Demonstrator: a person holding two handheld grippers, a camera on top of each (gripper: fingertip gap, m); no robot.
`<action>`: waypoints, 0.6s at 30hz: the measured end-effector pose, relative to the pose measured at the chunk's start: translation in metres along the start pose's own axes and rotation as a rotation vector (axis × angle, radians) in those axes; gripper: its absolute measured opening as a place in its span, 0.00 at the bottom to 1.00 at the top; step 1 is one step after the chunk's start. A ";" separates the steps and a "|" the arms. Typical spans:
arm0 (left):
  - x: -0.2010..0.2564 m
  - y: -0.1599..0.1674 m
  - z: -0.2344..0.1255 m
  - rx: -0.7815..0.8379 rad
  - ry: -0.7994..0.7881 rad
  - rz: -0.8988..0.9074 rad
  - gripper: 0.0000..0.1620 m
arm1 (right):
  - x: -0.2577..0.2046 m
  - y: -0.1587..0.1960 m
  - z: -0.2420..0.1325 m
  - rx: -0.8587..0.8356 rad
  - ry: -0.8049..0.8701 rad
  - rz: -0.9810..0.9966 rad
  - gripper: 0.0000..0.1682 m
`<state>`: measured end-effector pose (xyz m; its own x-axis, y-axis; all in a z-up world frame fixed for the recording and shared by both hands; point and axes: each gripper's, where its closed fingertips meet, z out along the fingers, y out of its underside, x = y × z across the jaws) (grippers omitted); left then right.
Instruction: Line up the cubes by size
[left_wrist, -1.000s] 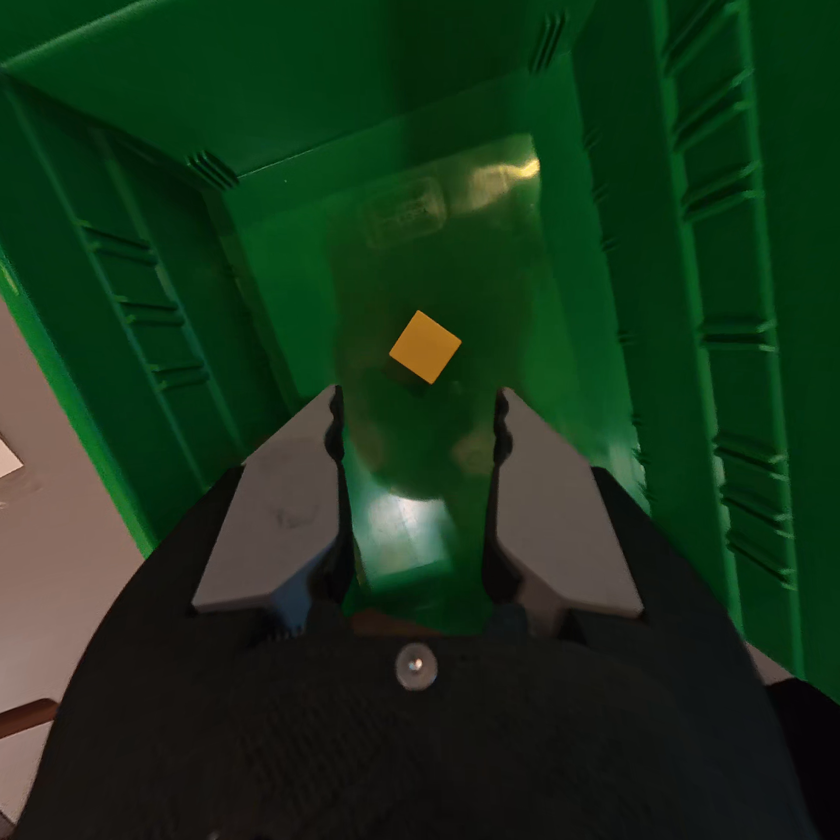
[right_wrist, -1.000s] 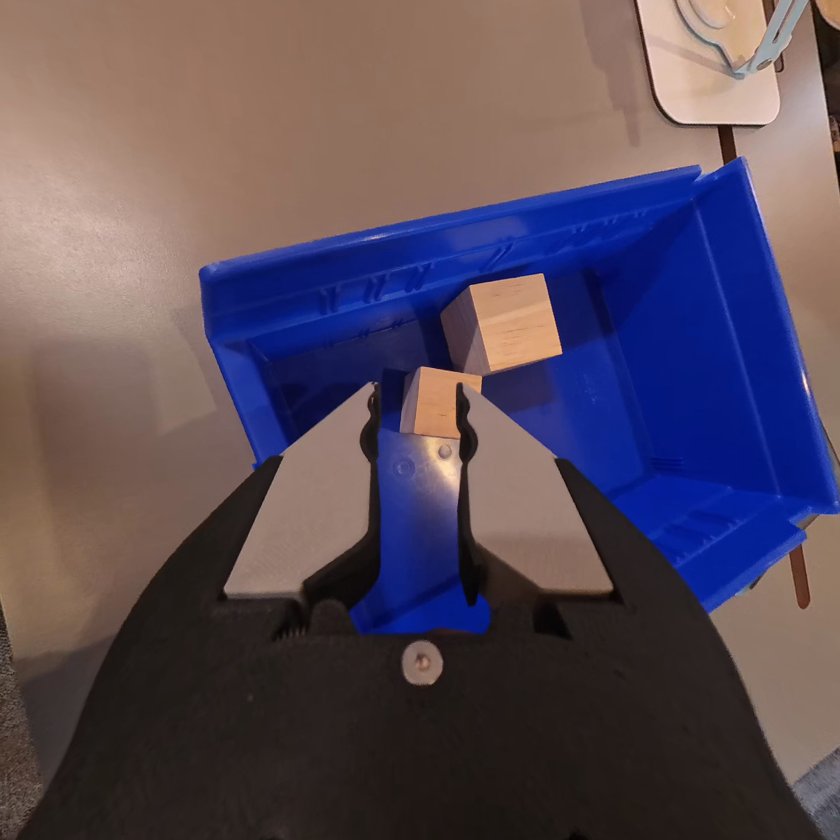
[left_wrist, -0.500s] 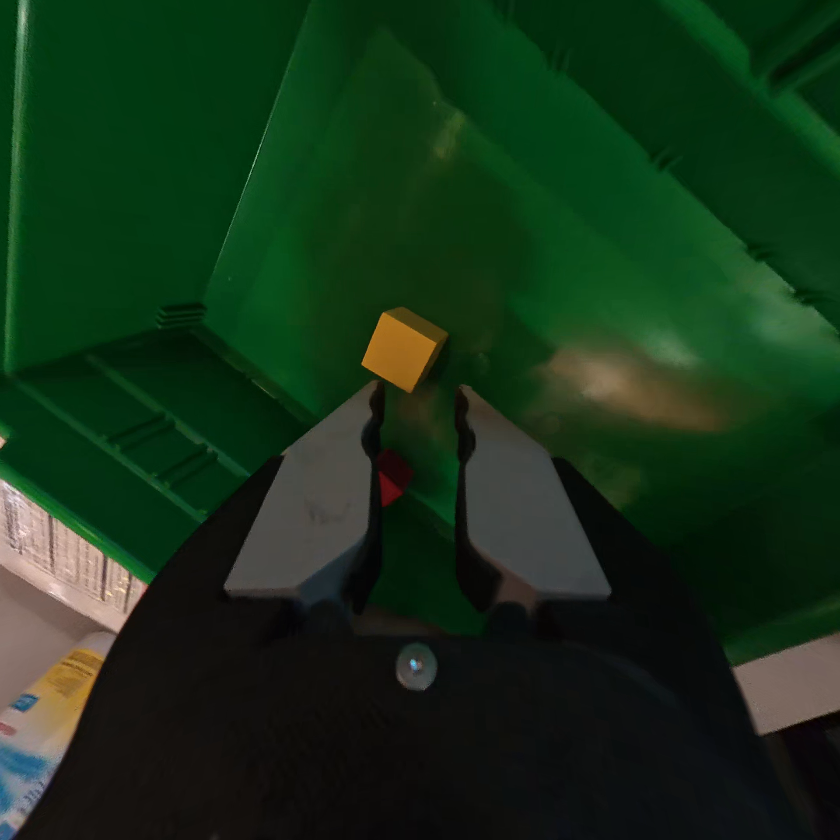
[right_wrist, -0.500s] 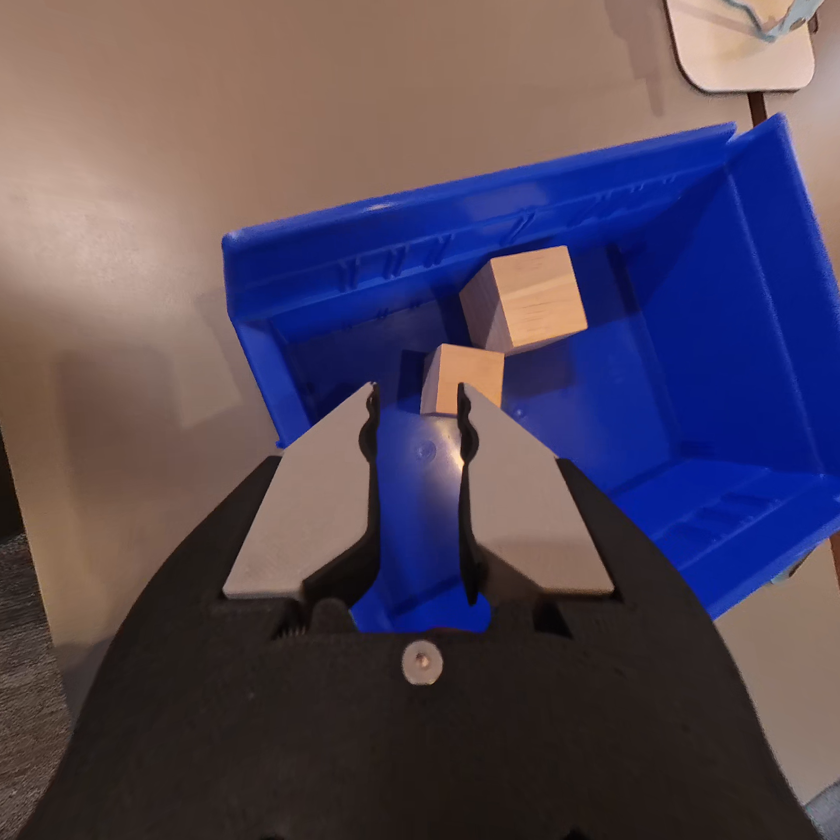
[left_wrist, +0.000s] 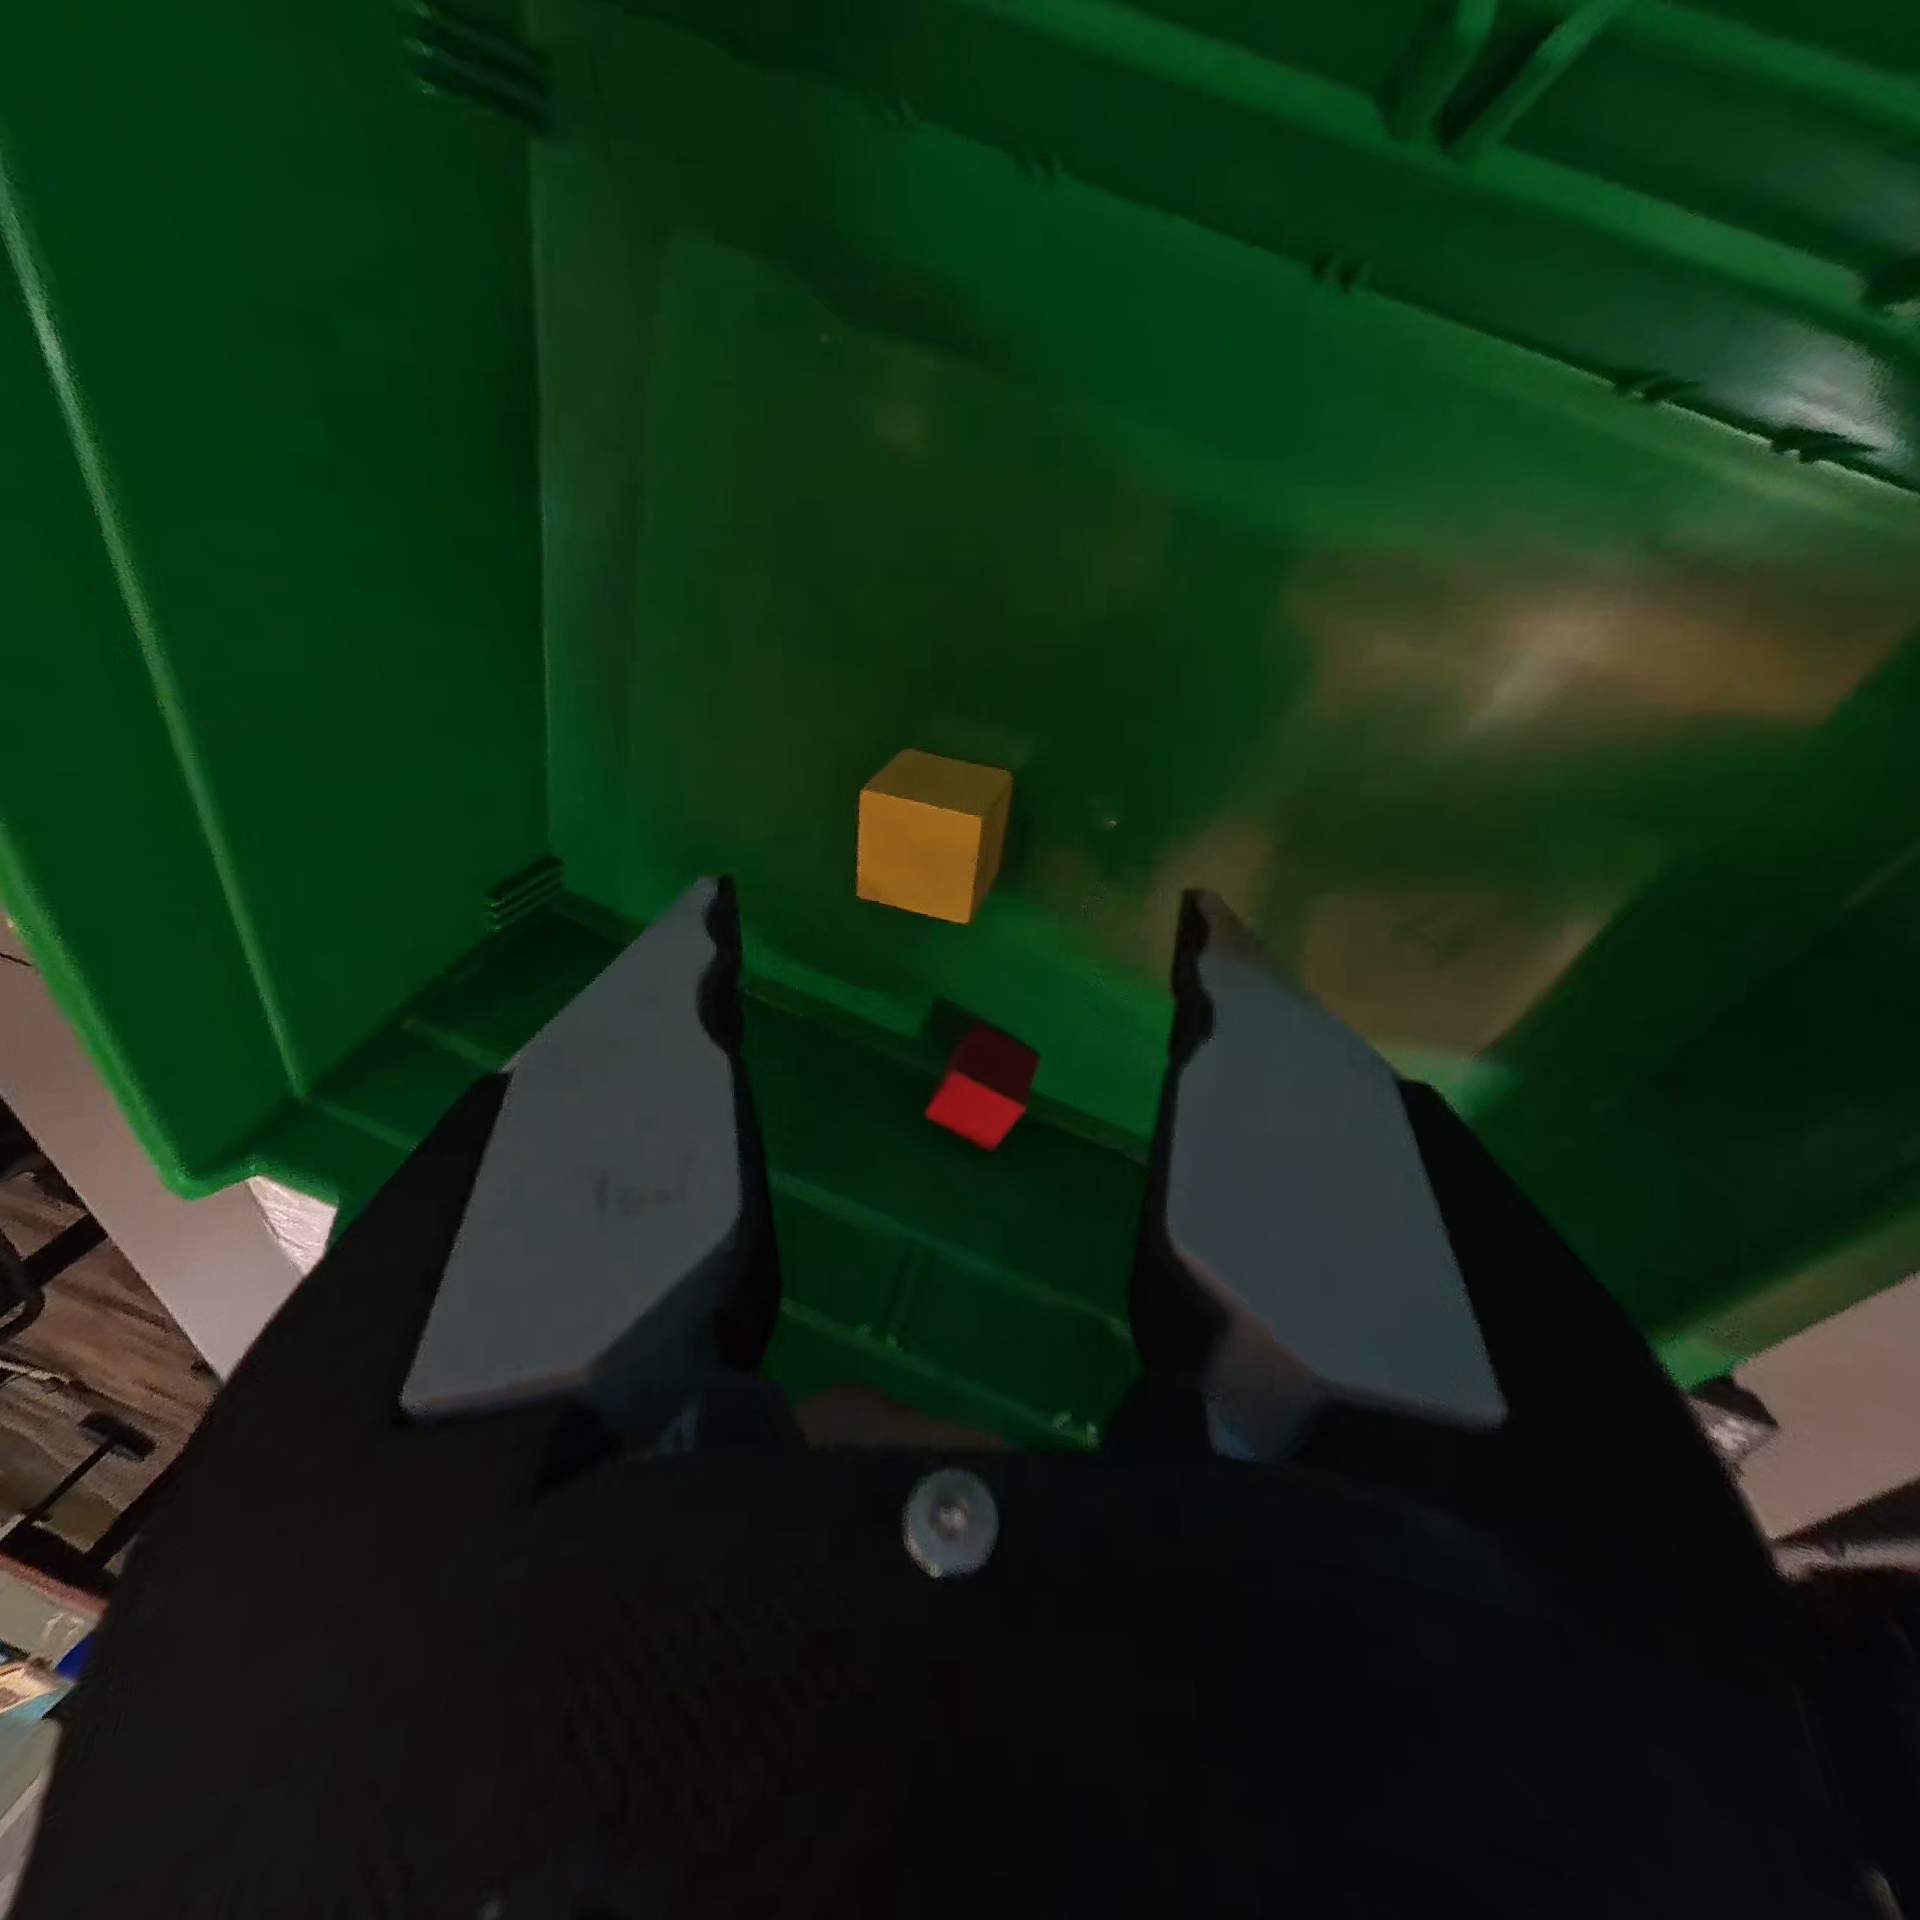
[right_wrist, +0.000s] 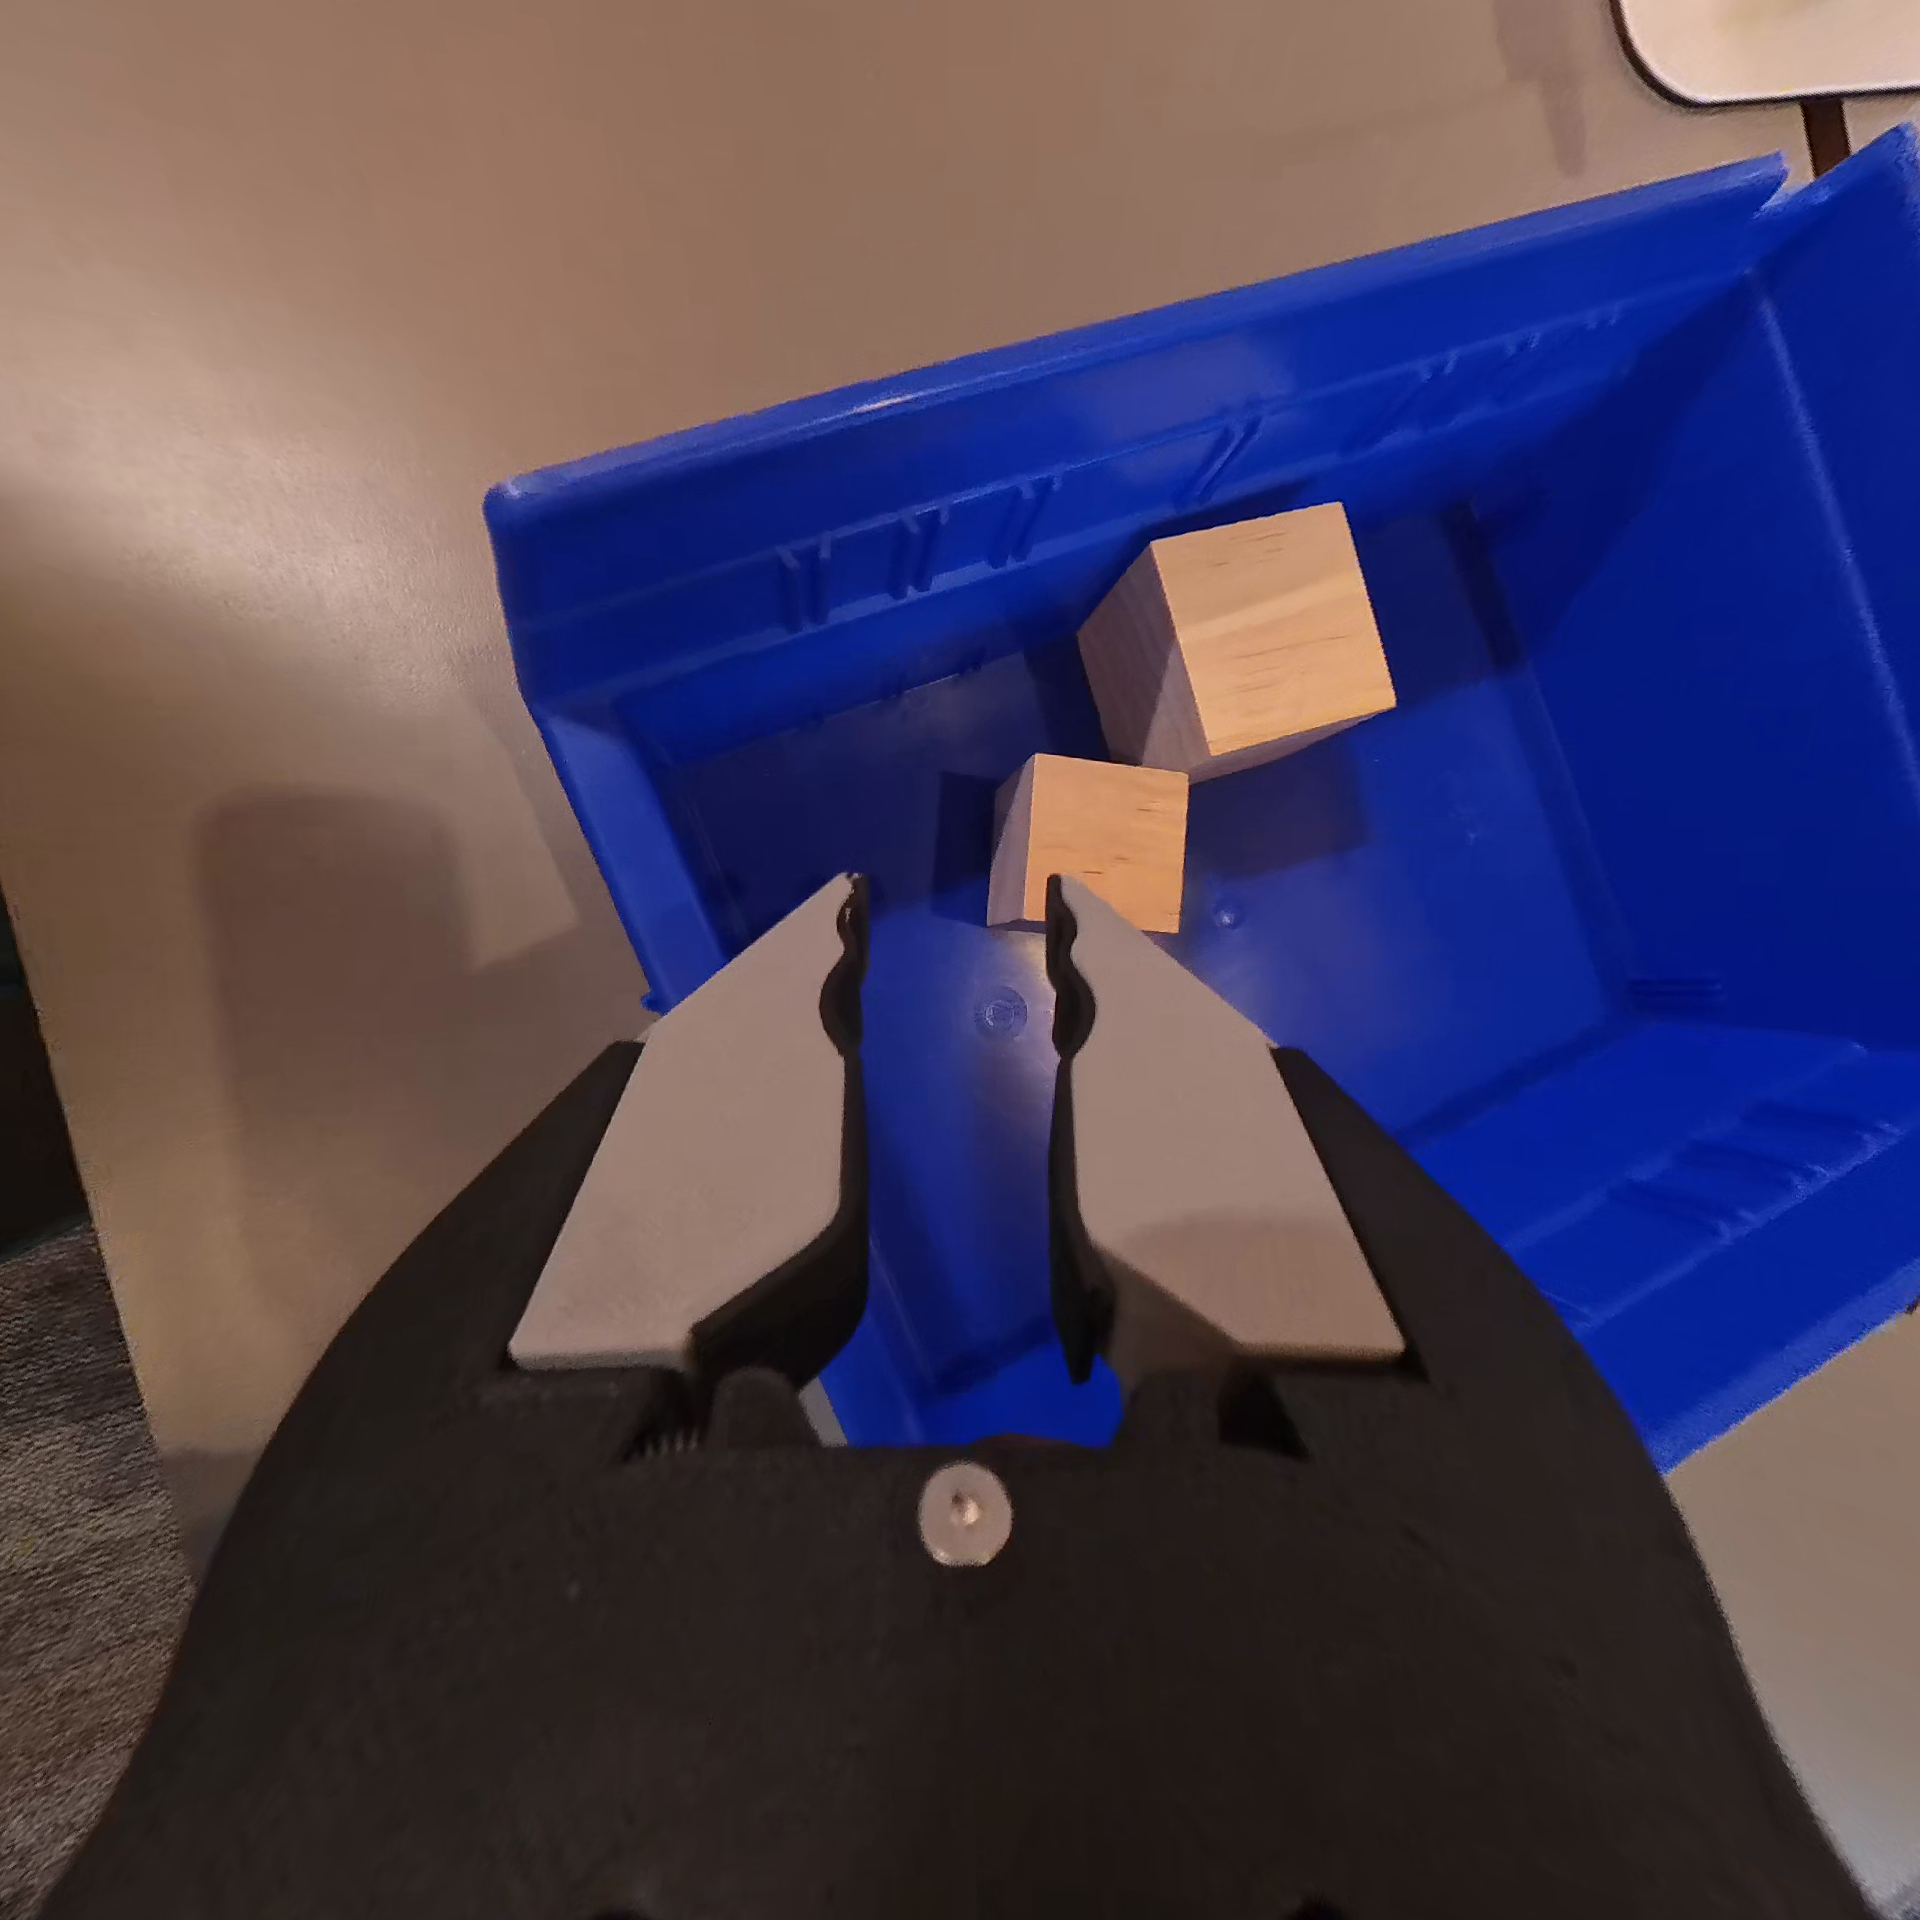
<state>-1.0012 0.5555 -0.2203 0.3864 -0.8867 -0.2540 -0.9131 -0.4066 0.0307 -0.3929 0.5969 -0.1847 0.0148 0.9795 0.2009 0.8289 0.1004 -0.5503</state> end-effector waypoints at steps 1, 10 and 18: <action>0.000 0.002 0.000 -0.017 0.000 0.013 0.51 | 0.000 0.000 0.001 -0.002 -0.002 0.002 0.19; -0.009 0.003 0.018 -0.028 0.013 0.042 0.40 | 0.001 -0.007 0.003 0.009 -0.009 -0.002 0.18; -0.013 -0.012 0.002 0.171 -0.026 -0.002 0.16 | -0.011 -0.028 -0.010 0.121 -0.041 0.053 0.16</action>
<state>-0.9955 0.5725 -0.2197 0.3863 -0.8792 -0.2788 -0.9222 -0.3628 -0.1337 -0.4108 0.5818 -0.1639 0.0314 0.9901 0.1370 0.7543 0.0665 -0.6531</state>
